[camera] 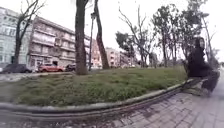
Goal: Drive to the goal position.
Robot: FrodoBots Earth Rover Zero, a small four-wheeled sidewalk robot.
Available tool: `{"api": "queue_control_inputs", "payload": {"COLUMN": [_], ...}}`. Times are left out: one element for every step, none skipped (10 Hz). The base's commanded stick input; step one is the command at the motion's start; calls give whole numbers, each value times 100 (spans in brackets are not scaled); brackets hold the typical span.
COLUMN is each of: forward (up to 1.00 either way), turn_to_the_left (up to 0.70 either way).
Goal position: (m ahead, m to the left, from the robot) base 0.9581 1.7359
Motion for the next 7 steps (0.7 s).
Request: {"api": "queue_control_inputs", "payload": {"forward": [-70, -70, -70, -42, 0, 0, 0], "turn_to_the_left": [0, 0, 0, 0, -45, -45, -45]}}
